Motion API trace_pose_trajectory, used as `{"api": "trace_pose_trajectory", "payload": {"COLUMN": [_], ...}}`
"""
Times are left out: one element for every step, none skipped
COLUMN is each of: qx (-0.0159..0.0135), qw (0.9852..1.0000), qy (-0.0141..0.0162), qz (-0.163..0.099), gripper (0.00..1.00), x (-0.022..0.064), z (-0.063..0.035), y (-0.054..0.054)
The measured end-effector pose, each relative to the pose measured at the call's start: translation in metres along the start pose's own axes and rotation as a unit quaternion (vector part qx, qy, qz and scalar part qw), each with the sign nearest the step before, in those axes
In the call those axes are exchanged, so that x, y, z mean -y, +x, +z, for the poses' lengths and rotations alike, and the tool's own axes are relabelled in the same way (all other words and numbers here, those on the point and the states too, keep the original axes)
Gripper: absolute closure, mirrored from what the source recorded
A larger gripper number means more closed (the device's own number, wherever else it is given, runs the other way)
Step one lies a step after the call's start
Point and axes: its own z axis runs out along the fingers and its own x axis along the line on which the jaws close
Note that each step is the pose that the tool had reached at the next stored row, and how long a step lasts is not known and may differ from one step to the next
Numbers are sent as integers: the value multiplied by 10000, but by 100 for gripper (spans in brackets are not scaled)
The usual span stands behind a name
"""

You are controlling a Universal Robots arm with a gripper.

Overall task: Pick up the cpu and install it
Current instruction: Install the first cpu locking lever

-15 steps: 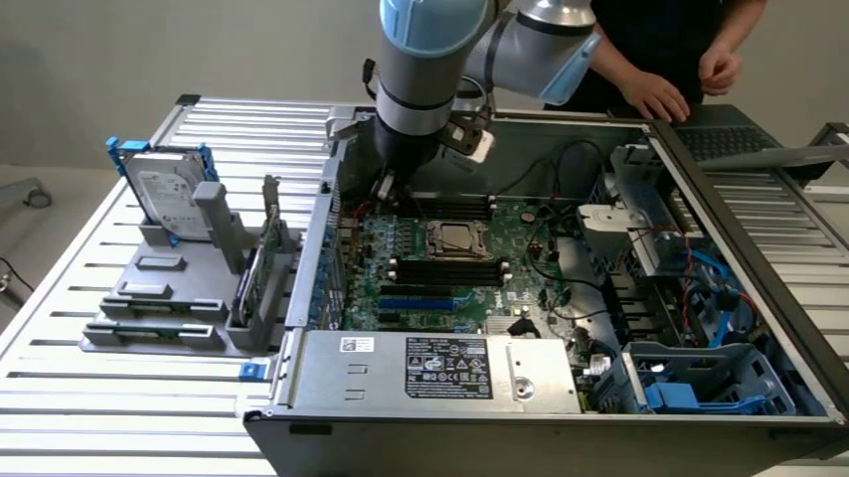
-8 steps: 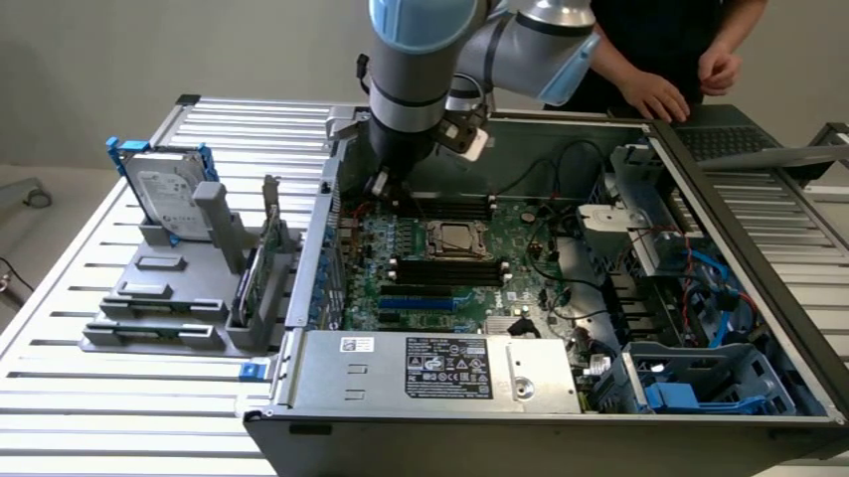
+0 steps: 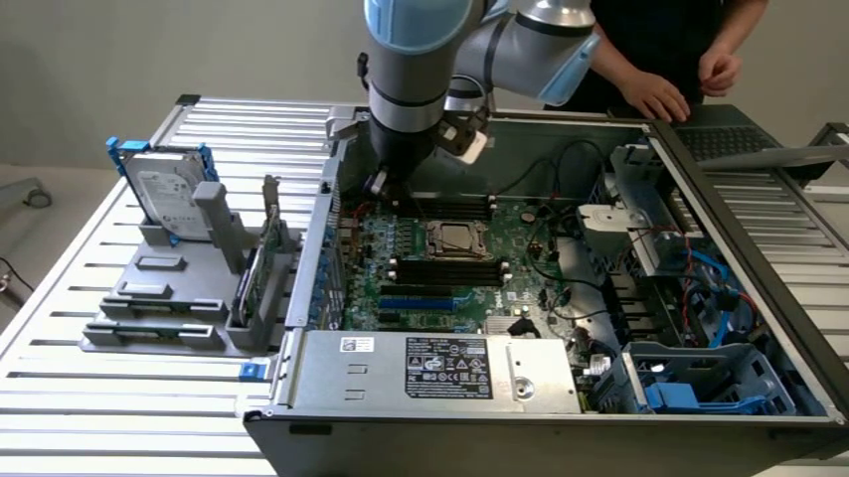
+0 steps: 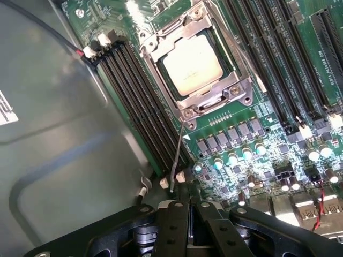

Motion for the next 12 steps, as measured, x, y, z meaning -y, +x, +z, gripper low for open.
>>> {"api": "trace_pose_trajectory", "payload": {"qx": [-10, -20, -30, -40, -50, -60, -70, -79, -89, -98, -107, -117], "qw": [10000, 10000, 9999, 9999, 9998, 9997, 9996, 9995, 9994, 9992, 9991, 9990], "qy": [-14, -27, -40, -53, -67, -80, -93, -106, -119, -132, -146, -161], "qz": [41, 79, 120, 157, 194, 228, 260, 292, 323, 354, 379, 406], "gripper": [89, 89, 89, 89, 89, 89, 89, 89, 89, 89, 89, 89], "x": [0, 0, 0, 0, 0, 1, 1, 1, 2, 3, 4, 5], "z": [0, 0, 0, 0, 1, 1, 1, 2, 2, 2, 2, 2], "y": [0, 0, 0, 1, 1, 2, 2, 2, 3, 5, 6, 8]}}
